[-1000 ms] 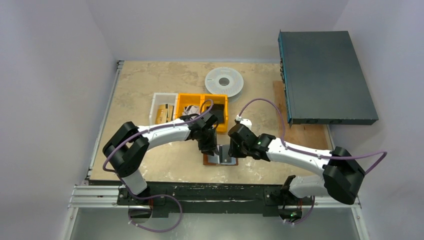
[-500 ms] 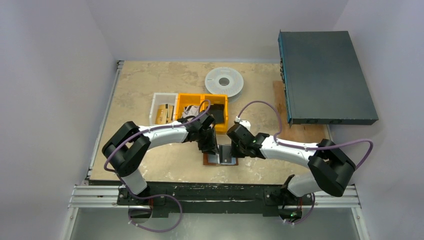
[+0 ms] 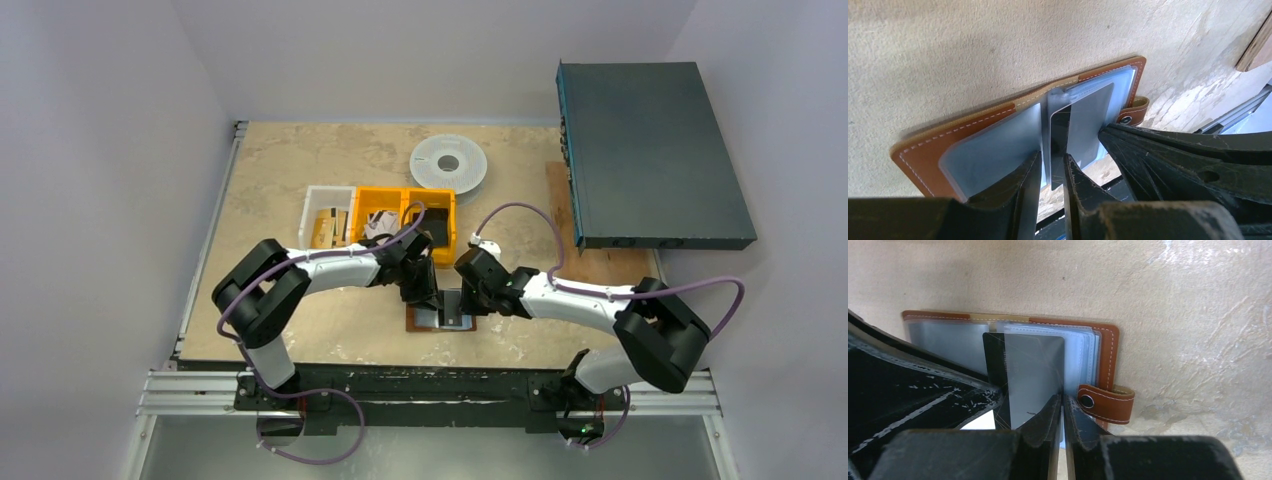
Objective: Take the credit cards out of the card holder
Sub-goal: Remove the credit card from the card holder.
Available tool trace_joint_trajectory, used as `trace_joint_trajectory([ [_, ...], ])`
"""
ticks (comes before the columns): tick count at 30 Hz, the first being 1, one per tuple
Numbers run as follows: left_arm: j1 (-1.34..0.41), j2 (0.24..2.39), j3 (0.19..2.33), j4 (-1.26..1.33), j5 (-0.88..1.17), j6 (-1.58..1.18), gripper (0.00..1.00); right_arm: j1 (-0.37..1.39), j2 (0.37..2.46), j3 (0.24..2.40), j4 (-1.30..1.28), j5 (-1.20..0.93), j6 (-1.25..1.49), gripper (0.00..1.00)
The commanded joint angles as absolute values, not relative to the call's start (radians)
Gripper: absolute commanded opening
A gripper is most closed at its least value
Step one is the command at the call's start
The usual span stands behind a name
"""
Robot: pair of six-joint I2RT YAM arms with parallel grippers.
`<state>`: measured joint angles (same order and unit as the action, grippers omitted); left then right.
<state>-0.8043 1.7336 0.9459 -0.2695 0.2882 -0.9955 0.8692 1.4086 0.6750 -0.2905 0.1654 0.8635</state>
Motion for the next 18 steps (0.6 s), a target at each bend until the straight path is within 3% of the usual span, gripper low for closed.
trace_joint_trajectory([
  [1, -0.798, 1.746, 0.934, -0.219, 0.307, -1.009, 0.21, 0.865, 1.445, 0.644, -0.277, 0.141, 0.853, 0.07],
  [9, -0.798, 1.751, 0.927, -0.2, 0.319, -1.018, 0.17, 0.865, 1.463, 0.639, -0.259, 0.124, 0.851, 0.07],
  [18, -0.797, 1.712, 0.913, -0.211, 0.319, -1.016, 0.03, 0.866, 1.472, 0.634, -0.268, 0.14, 0.848, 0.07],
])
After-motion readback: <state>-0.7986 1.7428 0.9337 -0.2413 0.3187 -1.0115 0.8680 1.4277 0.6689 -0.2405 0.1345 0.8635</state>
